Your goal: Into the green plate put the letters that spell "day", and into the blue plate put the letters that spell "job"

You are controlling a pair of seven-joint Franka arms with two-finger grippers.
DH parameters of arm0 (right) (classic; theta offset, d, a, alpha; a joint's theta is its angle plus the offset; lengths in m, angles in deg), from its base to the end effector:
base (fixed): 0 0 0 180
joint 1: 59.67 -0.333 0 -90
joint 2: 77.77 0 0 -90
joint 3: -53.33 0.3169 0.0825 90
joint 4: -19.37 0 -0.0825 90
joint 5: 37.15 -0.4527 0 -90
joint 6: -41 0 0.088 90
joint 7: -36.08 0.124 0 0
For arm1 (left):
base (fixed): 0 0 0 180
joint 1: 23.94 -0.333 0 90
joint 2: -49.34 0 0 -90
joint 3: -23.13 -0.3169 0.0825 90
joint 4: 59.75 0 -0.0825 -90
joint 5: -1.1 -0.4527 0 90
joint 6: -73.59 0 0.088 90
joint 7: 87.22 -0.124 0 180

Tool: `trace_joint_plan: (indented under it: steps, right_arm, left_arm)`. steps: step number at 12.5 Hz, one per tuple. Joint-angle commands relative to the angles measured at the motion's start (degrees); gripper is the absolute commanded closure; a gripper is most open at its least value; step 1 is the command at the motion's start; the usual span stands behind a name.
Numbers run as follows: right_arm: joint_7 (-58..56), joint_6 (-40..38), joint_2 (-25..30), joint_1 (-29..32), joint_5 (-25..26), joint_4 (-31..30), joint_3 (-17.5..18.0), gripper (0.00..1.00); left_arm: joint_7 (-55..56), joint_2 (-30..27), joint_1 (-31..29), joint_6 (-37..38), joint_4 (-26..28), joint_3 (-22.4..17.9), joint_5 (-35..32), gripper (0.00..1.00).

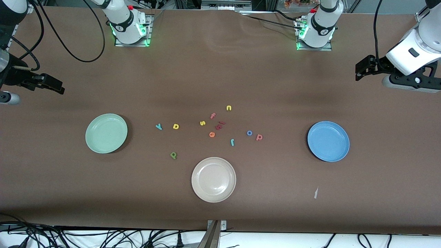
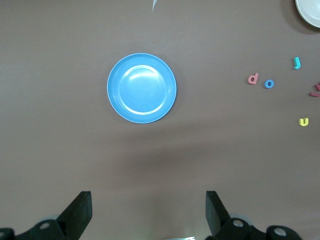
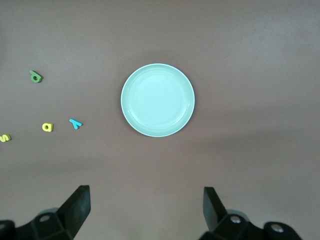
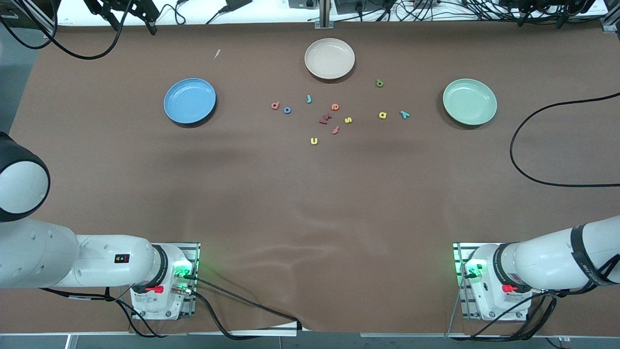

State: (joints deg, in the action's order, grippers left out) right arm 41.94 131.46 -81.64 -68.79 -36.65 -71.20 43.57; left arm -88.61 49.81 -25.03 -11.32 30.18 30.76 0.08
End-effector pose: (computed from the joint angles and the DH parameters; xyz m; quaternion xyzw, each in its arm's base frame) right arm 0.6404 -0.0054 0.5616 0.9978 -0.0565 -0.0337 0.0116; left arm 0.6104 -0.0673 0.5968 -0.9965 0.0687 0.0474 0.0105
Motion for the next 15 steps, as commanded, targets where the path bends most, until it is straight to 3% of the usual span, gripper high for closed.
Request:
trace_joint_plan:
  steps: [1, 15]
  right_arm:
    - [0.55, -0.02, 0.26, -0.2, 0.21, 0.05, -0.26, 0.0]
    - [0.55, 0.07, 0.35, -0.2, 0.21, -0.66, -0.53, 0.0]
  left_arm:
    - [-0.8, 0.41, -0.31, 0.28, -0.99, 0.28, -0.65, 0.0]
    - [-0.8, 0.41, -0.31, 0.54, -0.9, 0.28, -0.65, 0.0]
